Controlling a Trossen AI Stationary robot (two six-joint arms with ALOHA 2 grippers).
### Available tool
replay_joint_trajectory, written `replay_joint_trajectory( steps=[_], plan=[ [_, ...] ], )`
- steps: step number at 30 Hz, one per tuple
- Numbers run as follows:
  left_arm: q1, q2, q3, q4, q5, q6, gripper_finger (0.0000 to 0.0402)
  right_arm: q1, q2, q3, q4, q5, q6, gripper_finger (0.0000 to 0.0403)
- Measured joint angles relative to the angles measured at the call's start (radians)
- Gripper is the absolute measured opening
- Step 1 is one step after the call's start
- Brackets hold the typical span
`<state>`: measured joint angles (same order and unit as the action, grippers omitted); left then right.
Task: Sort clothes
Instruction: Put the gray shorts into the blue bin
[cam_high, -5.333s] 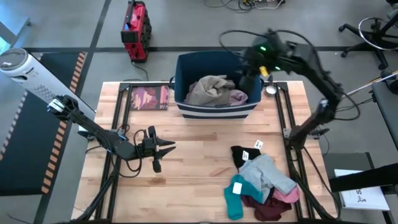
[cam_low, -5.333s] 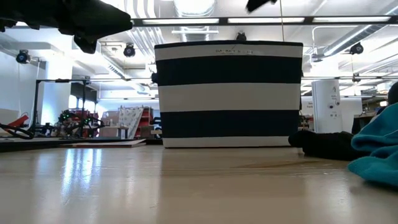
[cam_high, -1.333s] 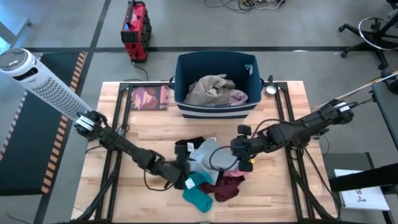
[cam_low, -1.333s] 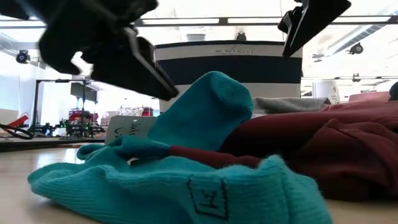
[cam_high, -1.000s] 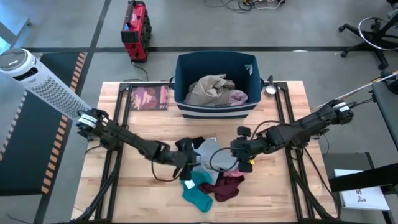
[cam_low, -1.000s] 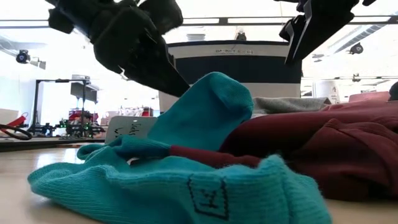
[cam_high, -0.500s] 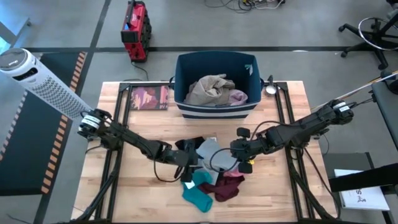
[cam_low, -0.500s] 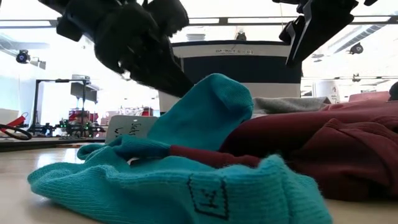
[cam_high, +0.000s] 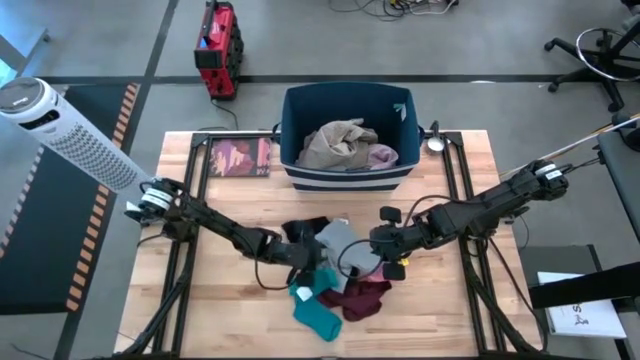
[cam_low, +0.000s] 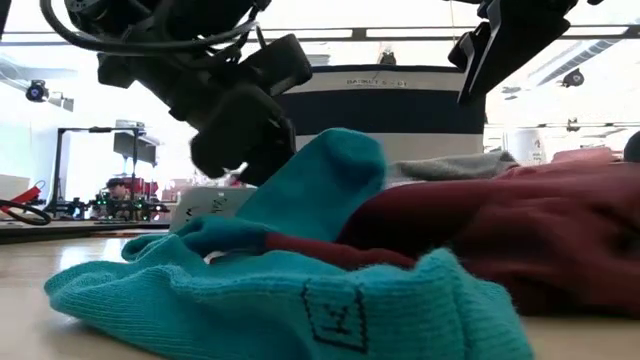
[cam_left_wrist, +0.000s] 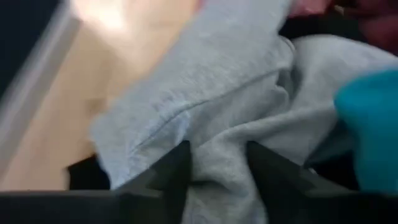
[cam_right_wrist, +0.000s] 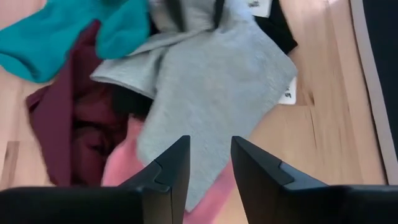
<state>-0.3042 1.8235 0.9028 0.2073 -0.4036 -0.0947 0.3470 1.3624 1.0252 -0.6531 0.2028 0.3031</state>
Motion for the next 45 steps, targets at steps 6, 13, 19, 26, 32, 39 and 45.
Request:
replay_joint_trajectory(
  steps=[6, 13, 19, 26, 32, 39, 45],
  plan=[
    [0.0, -0.055, 0.02, -0.009, -0.082, 0.074, 0.0012, 0.009, 0.0, 0.0, 0.004, 0.0, 0.0, 0.0101],
    [-0.002, -0.208, 0.034, -0.05, -0.085, 0.096, 0.0004, 0.042, 0.0, 0.0, 0.006, 0.008, -0.003, 0.0082],
    [-0.002, -0.383, 0.035, -0.038, -0.134, 0.175, 0.0002, 0.061, 0.0, 0.0, 0.01, 0.009, 0.003, 0.0068],
    [0.03, -0.549, 0.035, 0.047, -0.164, 0.302, 0.0001, 0.067, 0.0, 0.0, 0.039, 0.011, -0.005, 0.0058],
    [0.098, -0.638, 0.035, 0.129, -0.164, 0.395, 0.0, 0.068, -0.001, 0.0, 0.047, 0.011, -0.008, 0.0053],
    [0.231, -0.662, 0.035, 0.213, -0.147, 0.472, 0.0, 0.067, -0.001, -0.013, 0.12, 0.01, -0.03, 0.0046],
    [0.37, -0.611, 0.137, 0.146, -0.022, 0.497, 0.0, 0.067, -0.001, -0.029, 0.176, 0.01, -0.042, 0.0039]
  ],
)
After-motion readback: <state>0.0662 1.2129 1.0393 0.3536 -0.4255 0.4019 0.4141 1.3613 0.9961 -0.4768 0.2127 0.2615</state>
